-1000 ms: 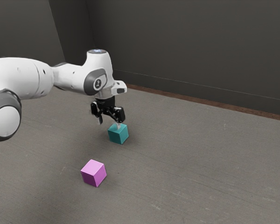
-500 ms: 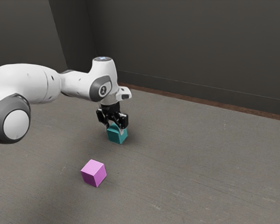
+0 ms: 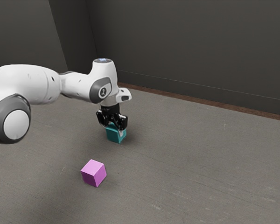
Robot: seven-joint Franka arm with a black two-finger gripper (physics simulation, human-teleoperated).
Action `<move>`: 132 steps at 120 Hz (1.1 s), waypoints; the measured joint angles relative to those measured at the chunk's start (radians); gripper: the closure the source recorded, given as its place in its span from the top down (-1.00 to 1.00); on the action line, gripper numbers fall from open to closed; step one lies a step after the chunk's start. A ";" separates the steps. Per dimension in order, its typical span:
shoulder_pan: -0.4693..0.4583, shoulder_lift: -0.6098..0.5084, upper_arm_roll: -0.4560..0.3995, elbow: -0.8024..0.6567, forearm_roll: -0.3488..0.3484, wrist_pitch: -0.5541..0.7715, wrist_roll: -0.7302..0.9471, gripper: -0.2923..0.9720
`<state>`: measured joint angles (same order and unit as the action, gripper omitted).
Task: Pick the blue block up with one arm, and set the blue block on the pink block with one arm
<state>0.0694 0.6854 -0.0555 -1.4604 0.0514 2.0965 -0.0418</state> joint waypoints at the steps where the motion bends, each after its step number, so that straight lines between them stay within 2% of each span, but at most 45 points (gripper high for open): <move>1: 0.000 -0.002 0.000 -0.001 0.001 0.000 0.000 0.05; 16: 0.004 -0.116 0.000 -0.108 0.007 0.001 0.002 0.05; 53: 0.009 -0.496 -0.001 -0.524 -0.007 0.069 0.025 0.06; 69: 0.008 -0.614 -0.002 -0.640 -0.016 0.094 0.032 0.07; 93: 0.005 -0.723 -0.003 -0.755 -0.037 0.110 0.045 0.07; 132: -0.016 -0.841 0.000 -0.883 -0.071 0.104 0.084 0.06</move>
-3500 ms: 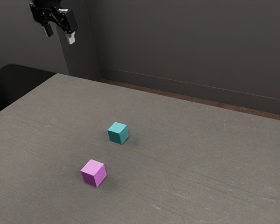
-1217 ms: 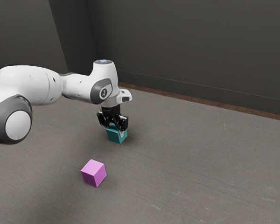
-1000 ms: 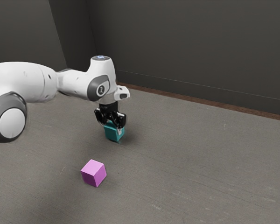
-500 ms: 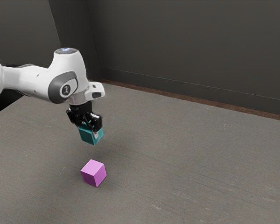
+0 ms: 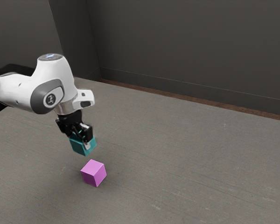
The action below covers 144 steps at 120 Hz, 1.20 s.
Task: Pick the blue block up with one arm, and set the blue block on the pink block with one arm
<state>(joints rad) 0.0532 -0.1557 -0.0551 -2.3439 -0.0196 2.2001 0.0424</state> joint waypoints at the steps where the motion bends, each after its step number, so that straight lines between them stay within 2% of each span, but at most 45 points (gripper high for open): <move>1: 0.000 -0.001 0.001 -0.002 0.000 -0.001 0.002 0.06; 18: 0.000 -0.001 0.006 -0.019 -0.006 -0.016 0.028 0.06; 44: -0.038 0.056 0.002 -0.013 -0.008 -0.003 0.058 0.06; 75: -0.035 0.100 0.003 0.001 -0.015 0.016 0.081 0.07; 107: -0.037 0.096 0.001 0.001 -0.013 0.021 0.102 0.38; 144: -0.037 -0.004 0.003 0.067 -0.015 0.011 0.117 0.50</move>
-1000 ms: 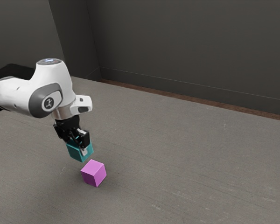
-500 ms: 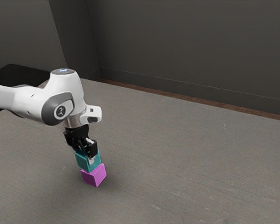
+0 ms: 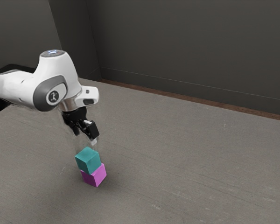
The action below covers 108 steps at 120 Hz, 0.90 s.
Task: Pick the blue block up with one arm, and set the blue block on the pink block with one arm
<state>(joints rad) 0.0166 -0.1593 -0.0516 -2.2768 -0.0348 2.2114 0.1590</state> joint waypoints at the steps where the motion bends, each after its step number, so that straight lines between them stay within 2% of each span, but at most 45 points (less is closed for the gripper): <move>1: 0.000 -0.002 0.000 0.005 0.000 -0.001 0.000 0.50; 29: 0.002 0.016 0.015 0.318 0.018 -0.128 0.008 0.53; 42: 0.002 0.102 0.043 0.533 0.039 -0.236 0.010 0.53; 63: 0.049 0.150 0.052 0.832 0.170 -0.433 -0.001 0.53; 82: 0.103 0.168 0.049 0.869 0.201 -0.548 -0.009 0.54; 108: 0.163 0.168 0.049 0.861 0.206 -0.610 -0.017 0.54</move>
<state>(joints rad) 0.1795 0.0090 -0.0029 -1.4160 0.1709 1.6012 0.1423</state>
